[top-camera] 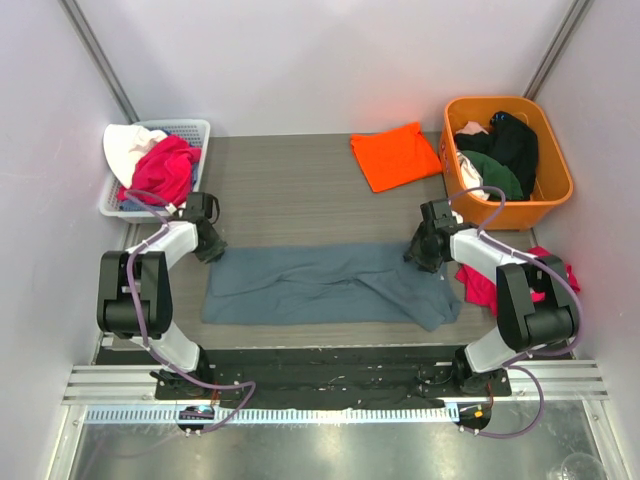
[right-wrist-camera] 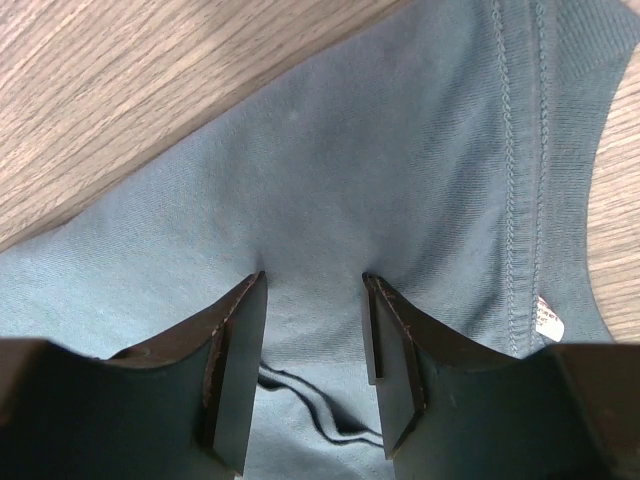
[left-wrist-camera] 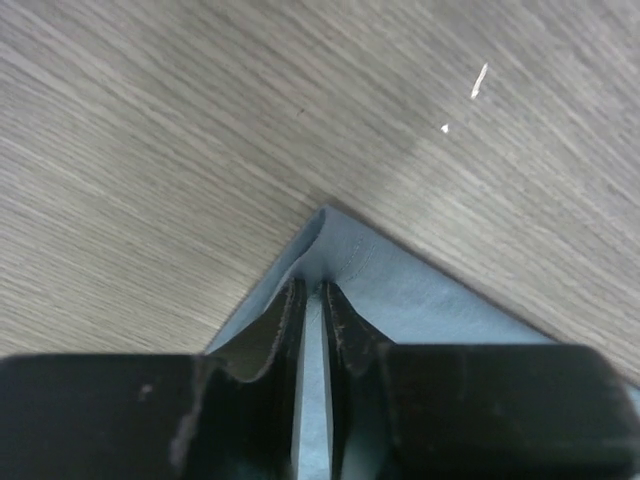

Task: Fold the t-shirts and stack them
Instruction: Fold the tshirt

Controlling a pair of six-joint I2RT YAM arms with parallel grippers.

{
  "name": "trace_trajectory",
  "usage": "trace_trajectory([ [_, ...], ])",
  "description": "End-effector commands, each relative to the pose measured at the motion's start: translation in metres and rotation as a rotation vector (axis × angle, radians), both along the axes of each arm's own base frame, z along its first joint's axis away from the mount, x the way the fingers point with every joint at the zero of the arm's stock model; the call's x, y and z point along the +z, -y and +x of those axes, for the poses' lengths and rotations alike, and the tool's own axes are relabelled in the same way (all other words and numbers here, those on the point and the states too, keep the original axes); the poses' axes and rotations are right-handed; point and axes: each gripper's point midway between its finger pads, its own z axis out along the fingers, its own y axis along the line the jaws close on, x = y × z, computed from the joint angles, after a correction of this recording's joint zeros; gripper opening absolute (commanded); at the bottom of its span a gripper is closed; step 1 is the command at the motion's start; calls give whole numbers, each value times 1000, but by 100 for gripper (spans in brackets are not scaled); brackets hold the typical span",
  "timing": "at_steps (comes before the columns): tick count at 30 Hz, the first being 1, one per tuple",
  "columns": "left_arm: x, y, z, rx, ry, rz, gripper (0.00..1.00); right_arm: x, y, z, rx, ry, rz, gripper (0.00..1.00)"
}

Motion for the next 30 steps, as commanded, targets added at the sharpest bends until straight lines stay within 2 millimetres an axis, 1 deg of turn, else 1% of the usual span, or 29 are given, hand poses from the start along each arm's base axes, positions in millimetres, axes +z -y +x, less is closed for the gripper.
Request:
trace_trajectory([
  [1, 13, -7, 18, -7, 45, 35, 13, -8, 0, 6, -9, 11, -8, 51],
  [3, 17, -8, 22, -11, 56, 40, 12, -12, 0, 4, -9, 2, -10, 51],
  [7, 25, -9, 26, -18, 69, 49, 5, -16, 0, 2, -13, -6, -10, 52],
  [10, 25, -10, 26, -20, 61, 58, 0, -18, 1, 0, -13, -13, -12, 52],
  [12, 24, -11, 25, -23, 54, 62, 0, -18, 1, 0, -13, -13, -11, 52],
  [13, 23, -11, 24, -23, 50, 62, 1, -19, 1, -1, -12, -14, -10, 52],
  [14, 23, -11, 23, -25, 48, 63, 8, -18, 1, -1, -12, -14, -10, 52],
  [20, 22, -11, 17, -25, 45, 63, 25, -20, 1, -1, -11, -16, -8, 52],
  [23, 22, -11, 14, -26, 44, 63, 26, -20, 1, -1, -10, -18, -7, 52],
  [28, 15, -12, 10, -28, 24, 65, 26, -20, 0, -1, -10, -18, -6, 52],
  [30, 11, -12, 6, -27, 3, 65, 27, -19, 0, -1, -6, -17, -5, 52],
])
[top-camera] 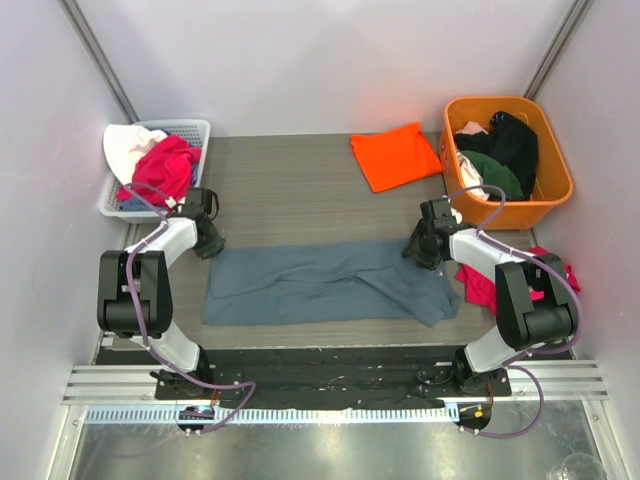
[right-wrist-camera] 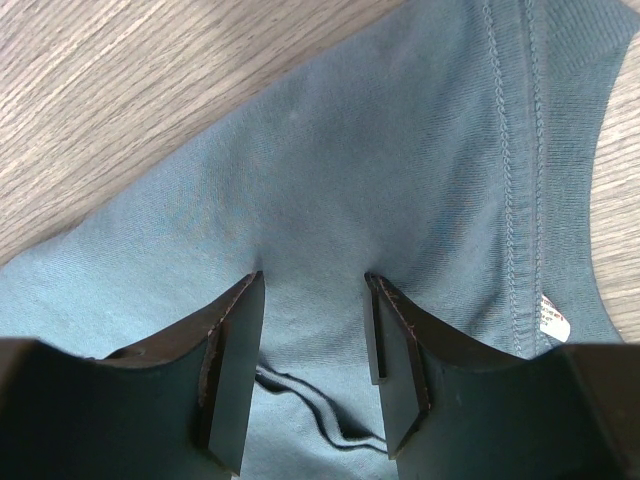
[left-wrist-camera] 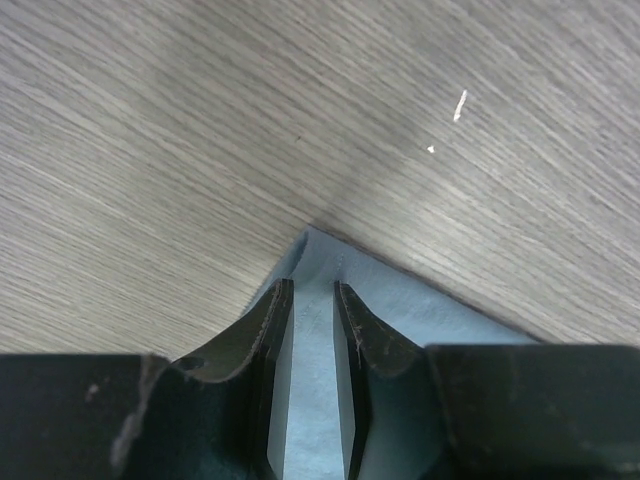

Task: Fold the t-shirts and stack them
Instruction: Fold the tshirt

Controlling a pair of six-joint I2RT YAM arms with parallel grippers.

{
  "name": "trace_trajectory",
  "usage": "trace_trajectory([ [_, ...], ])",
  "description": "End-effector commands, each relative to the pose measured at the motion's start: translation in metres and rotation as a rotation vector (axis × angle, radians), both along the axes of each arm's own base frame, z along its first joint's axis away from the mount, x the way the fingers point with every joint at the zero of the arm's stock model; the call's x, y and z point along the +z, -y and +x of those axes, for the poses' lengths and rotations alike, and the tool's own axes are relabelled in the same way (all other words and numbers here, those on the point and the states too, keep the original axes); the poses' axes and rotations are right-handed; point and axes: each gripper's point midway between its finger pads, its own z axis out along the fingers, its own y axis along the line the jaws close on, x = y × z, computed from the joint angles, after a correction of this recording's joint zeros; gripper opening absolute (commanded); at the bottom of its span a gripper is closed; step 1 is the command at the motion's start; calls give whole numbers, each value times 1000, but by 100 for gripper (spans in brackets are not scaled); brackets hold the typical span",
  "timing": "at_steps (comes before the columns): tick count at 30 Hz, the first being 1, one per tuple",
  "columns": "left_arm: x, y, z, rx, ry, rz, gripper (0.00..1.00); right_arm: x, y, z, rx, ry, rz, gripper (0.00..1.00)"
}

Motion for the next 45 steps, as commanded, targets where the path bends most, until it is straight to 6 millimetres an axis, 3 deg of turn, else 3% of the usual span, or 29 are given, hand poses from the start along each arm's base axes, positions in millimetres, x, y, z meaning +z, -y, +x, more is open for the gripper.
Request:
trace_trajectory([
  [1, -1, -6, -5, 8, -10, 21, 27, -19, 2, -11, -8, -54, -15, 52],
  [7, -7, -7, -7, 11, -19, 29, 26, -19, 2, -11, -7, -55, -9, 52],
  [16, -17, -9, -8, 9, -49, 40, 4, -20, 2, -12, -7, -57, -10, 52],
  [24, -2, -14, -4, 2, -30, 73, 0, -19, 0, -11, -4, -55, -4, 52],
  [27, 8, -18, 0, -3, -9, 95, 12, -19, 0, -11, -5, -56, -3, 52],
  [28, 9, -19, 0, -3, -14, 103, 26, -19, 0, -11, -5, -55, -2, 52],
  [31, 8, -20, 1, -5, -25, 109, 39, -19, 0, -11, -7, -57, 0, 52],
  [38, -8, -17, -1, 0, -54, 86, 39, -18, -1, -9, -3, -53, 2, 52],
  [45, -21, -14, -2, 7, -78, 71, 28, -19, -1, -11, -5, -55, 6, 52],
])
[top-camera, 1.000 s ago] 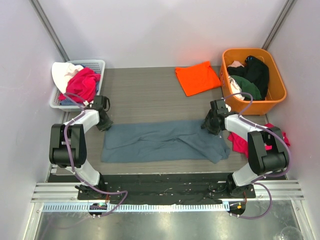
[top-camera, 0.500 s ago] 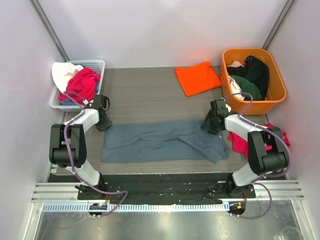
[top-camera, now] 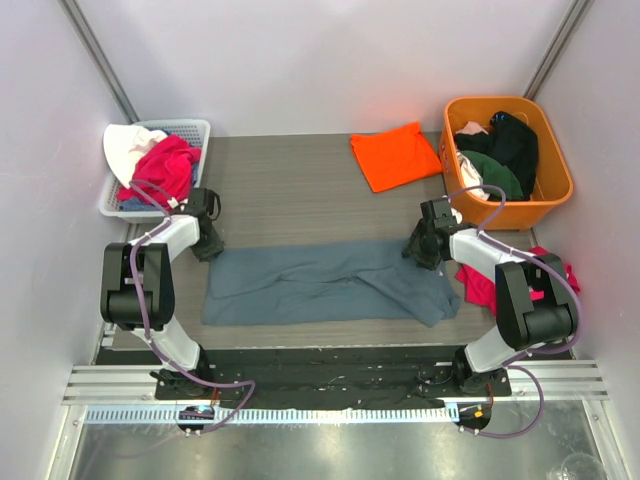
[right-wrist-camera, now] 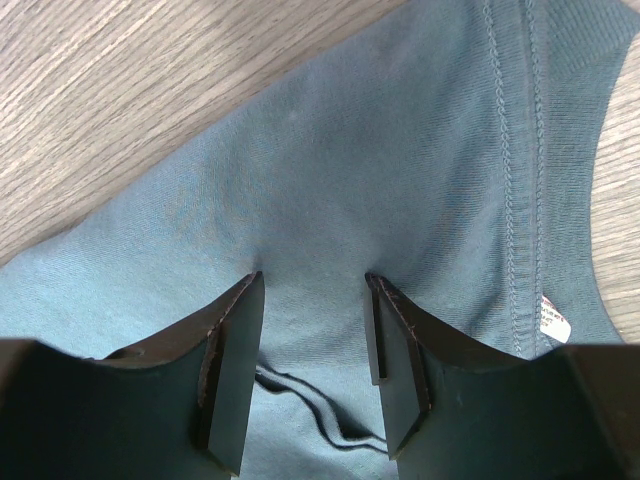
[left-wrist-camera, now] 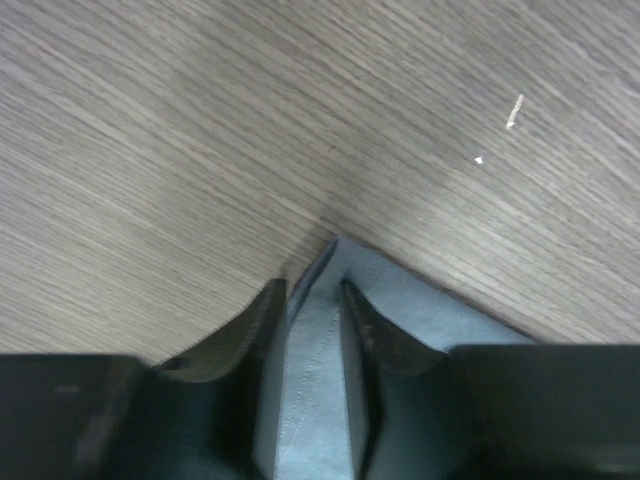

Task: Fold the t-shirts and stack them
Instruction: Fold the tshirt

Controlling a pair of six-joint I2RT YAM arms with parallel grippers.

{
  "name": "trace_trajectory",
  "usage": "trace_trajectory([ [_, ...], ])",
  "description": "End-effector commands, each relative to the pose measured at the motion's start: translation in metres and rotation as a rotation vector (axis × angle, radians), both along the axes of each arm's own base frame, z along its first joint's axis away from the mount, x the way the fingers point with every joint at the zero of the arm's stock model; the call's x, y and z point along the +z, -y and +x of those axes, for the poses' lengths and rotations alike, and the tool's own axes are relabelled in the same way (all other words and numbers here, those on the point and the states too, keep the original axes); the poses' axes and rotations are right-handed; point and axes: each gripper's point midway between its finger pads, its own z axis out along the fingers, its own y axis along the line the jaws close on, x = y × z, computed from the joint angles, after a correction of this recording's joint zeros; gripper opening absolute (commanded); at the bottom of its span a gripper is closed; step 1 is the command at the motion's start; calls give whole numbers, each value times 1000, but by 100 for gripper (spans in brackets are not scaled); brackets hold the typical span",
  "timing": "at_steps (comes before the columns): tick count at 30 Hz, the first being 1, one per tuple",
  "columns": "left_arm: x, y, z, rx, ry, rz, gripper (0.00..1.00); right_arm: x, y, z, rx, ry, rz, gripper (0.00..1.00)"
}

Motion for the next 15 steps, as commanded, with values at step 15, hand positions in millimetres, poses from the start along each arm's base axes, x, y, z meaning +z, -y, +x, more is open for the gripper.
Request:
trace_trajectory([
  [15, 21, -8, 14, 10, 44, 33, 0, -20, 1, -14, -2, -59, -9, 52],
])
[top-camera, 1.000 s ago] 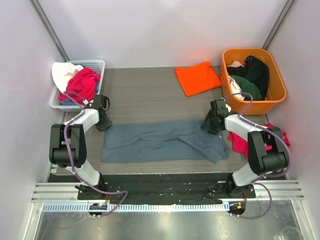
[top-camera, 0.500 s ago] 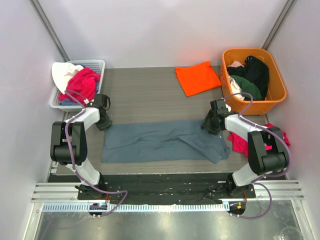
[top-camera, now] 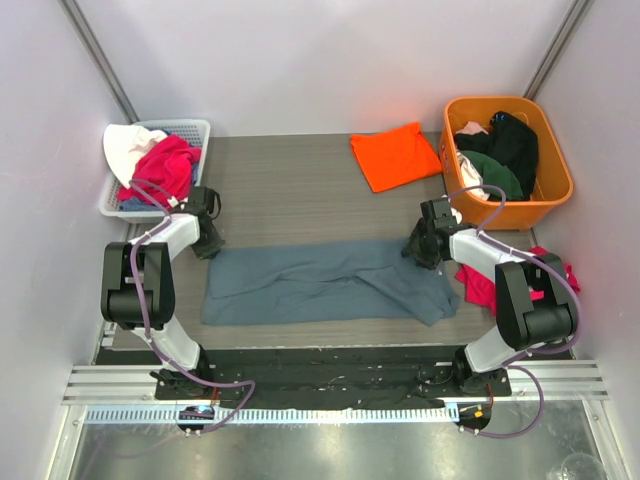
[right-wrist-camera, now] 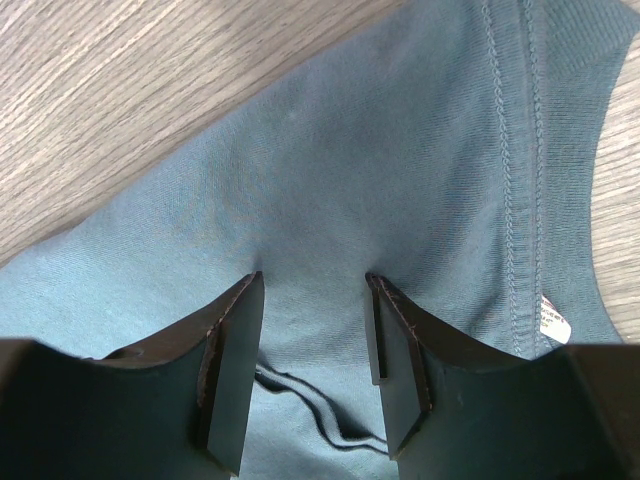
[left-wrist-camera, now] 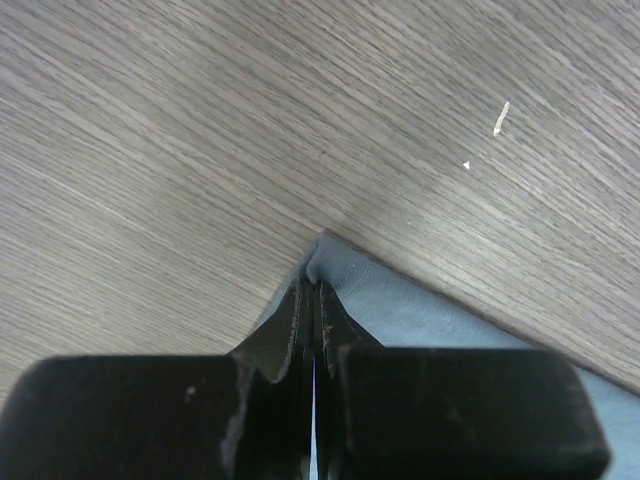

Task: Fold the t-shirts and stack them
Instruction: Fold the tshirt

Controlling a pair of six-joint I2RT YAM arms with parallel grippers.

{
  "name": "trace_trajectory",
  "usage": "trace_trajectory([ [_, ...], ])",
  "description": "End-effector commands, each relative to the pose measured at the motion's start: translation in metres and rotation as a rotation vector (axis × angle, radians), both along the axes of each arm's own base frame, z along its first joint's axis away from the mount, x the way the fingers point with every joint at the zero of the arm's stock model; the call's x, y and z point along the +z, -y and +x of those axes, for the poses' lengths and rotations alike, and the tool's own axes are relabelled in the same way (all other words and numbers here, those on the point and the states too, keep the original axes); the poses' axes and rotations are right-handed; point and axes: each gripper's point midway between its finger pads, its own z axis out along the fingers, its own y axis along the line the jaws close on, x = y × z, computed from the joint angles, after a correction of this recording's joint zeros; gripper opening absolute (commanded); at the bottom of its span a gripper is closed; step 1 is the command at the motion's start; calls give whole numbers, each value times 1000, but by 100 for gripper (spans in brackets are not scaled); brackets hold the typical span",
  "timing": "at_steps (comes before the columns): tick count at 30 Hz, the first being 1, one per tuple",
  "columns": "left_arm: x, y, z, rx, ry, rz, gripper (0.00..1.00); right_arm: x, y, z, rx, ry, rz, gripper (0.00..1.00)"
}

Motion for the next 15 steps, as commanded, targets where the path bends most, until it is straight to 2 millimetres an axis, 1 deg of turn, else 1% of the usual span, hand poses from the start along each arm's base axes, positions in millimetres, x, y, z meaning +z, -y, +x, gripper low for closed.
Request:
trace_trajectory([
  [1, 22, -10, 11, 2, 42, 48, 0, -21, 3, -15, -7, -66, -16, 52],
  [3, 29, -11, 15, 0, 54, 52, 0, -21, 3, -15, -4, -68, -17, 53],
  [7, 37, -13, 21, -6, 64, 61, 1, -21, 3, -15, -4, -65, -16, 52],
  [12, 42, -13, 31, -17, 70, 68, 1, -22, 3, -16, -6, -69, -20, 52],
  [15, 40, -14, 35, -23, 62, 73, 1, -23, 4, -16, -6, -72, -21, 53],
])
